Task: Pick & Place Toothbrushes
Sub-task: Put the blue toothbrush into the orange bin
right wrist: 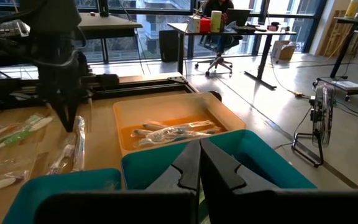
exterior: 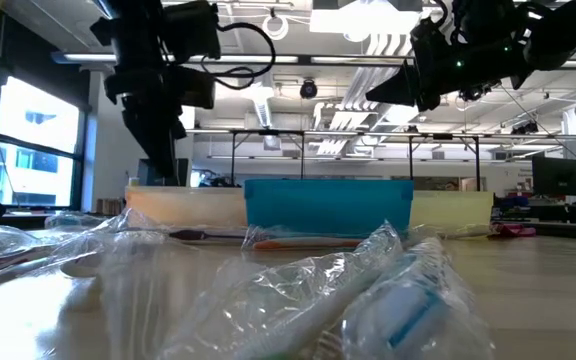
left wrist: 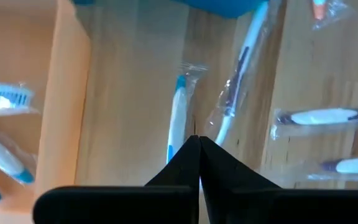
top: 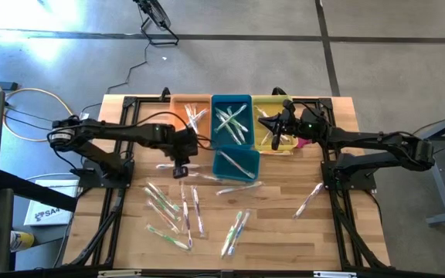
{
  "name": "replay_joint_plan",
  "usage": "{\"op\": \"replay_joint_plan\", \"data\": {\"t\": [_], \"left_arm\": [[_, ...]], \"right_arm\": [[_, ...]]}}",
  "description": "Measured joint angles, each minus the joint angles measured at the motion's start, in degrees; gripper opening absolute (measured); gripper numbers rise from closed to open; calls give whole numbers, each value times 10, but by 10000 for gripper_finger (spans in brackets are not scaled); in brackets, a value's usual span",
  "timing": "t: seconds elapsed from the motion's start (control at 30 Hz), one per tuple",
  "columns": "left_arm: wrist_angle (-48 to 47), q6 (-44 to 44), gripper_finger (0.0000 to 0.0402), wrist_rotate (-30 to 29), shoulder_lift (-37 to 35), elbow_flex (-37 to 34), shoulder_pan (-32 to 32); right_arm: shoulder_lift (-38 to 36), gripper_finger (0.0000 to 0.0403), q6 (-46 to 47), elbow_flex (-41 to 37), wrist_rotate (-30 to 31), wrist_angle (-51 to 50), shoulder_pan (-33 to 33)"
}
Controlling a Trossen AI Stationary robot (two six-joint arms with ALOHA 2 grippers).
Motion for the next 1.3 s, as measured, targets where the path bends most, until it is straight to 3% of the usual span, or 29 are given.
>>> {"op": "replay_joint_plan", "data": {"t": [0.17,0.43,0.57,1.03,1.3], "left_arm": [[2,33,11,-9,6,0,0],[29,32,107,-34,38,0,0],[71,32,135,-36,53,0,0],[75,1,140,-33,121,0,0],[55,-7,140,-32,124,0,0]], "right_arm": [[0,2,0,0,1,0,0],[0,2,0,0,1,-2,0],[0,2,0,0,2,-2,0],[0,2,-2,0,2,-4,0],[0,2,-2,0,2,-4,0]]}}
